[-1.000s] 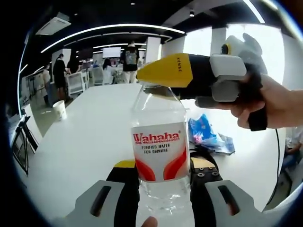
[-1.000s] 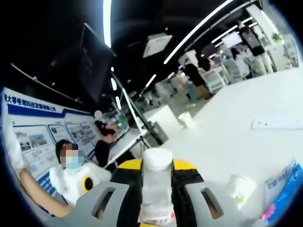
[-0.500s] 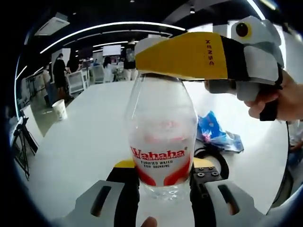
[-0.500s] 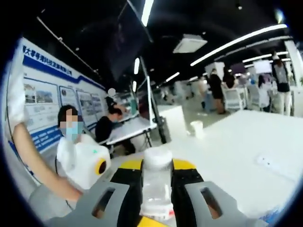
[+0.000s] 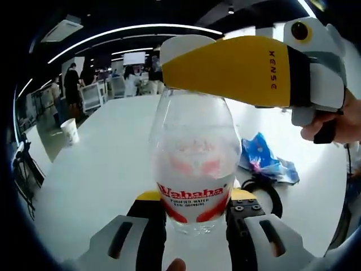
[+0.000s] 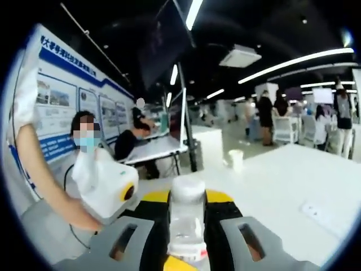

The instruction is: Arrange the tabletop items into an orderly group along one side of the table until the central work area is clear of visible clutter.

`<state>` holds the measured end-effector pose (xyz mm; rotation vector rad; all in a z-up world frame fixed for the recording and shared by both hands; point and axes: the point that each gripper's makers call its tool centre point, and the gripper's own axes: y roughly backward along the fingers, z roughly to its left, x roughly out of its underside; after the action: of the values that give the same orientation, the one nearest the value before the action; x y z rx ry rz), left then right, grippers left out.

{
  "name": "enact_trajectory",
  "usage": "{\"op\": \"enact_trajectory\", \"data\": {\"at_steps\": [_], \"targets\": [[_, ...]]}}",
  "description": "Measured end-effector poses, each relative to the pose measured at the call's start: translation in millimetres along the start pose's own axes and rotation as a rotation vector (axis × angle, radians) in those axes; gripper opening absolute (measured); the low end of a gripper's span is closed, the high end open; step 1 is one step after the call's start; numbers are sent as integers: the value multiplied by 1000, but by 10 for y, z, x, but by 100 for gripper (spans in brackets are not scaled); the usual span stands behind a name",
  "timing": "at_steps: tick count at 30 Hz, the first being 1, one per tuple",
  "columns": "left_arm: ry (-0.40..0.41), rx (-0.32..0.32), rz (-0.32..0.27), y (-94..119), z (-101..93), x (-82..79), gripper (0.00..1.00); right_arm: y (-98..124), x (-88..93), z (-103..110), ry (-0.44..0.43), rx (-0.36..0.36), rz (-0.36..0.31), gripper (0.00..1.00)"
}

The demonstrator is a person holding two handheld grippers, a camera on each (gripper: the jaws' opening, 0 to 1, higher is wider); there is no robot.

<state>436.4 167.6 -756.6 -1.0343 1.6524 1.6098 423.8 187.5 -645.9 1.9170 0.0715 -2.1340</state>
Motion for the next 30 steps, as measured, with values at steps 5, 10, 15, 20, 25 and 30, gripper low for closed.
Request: {"op": "enact_trajectory", "data": {"at_steps": [5,10,15,20,25,30], "targets": [[1,-11,10,-82,81,-8,37,-63,21,-66,23,-7,10,18],[3,-26,17,-142,145,-14,37,-114,38,-110,51,-17,12,18],[12,-30,25,-203,229,-25,37,-183,49,-178,68,-25,8,18],[10,-33,32,-263,277,-44,37,-226,55,-225,84,-23,1,18],[-16,-39,39,-329,365,-64,37,-261,58,-319,65,-6,-5,18],[-18,-42,42,-369,422,-65,37,-319,70,-348,69,-4,-3,18]]}}
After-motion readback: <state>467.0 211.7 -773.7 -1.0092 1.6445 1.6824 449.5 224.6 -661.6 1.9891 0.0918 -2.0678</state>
